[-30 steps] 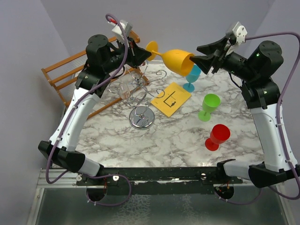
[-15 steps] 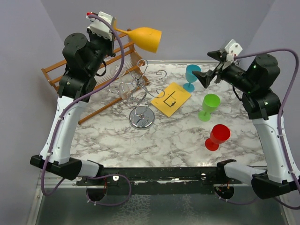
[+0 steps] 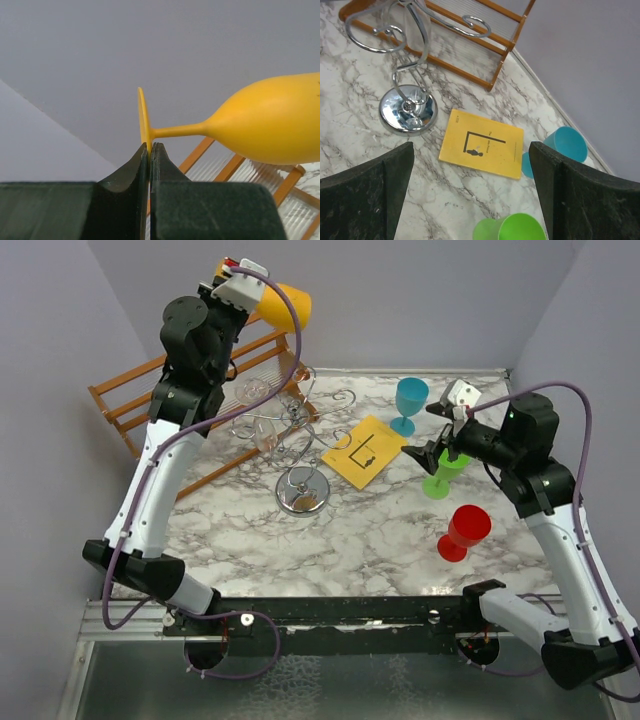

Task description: Place the wine glass upside down on the wine glass rack

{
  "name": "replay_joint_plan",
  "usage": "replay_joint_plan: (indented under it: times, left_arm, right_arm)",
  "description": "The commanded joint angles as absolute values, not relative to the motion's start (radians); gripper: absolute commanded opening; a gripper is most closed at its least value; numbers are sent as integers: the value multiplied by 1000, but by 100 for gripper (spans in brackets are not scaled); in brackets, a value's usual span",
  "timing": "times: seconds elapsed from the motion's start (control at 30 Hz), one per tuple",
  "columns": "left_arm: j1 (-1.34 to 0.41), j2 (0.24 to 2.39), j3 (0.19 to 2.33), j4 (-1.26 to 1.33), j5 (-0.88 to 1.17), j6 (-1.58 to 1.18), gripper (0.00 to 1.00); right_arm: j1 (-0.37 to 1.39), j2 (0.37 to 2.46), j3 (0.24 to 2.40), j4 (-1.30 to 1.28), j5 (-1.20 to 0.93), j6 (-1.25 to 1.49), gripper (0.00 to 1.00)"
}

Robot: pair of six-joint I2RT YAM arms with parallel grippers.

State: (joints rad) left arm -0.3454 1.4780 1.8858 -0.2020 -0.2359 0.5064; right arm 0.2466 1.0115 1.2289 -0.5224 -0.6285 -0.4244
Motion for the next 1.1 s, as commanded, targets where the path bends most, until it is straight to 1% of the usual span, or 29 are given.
replay_joint_plan:
  times: [0.0,0.27,0.4,0.63,1.07]
  left_arm:
    - [-363,1528,1912,-111,-310,627,0]
    - [-418,1616,1931,-141,-345,839,0]
    - [-452,1620,1896,-148,-334,936,0]
    - [-485,1610,1878,-259,-298,1055,0]
    - [-509,1534,1765,-354,-187,1125,0]
  right_arm:
    - [242,975,1234,-514,-718,-422,97]
    - [239,958,1233,-531,-732,-429,97]
    - [236,956,1222,-528,-728,-436,97]
    - [235,950,1223,-528,-722,-438,97]
    - [232,945,1217,-525,-718,-437,98]
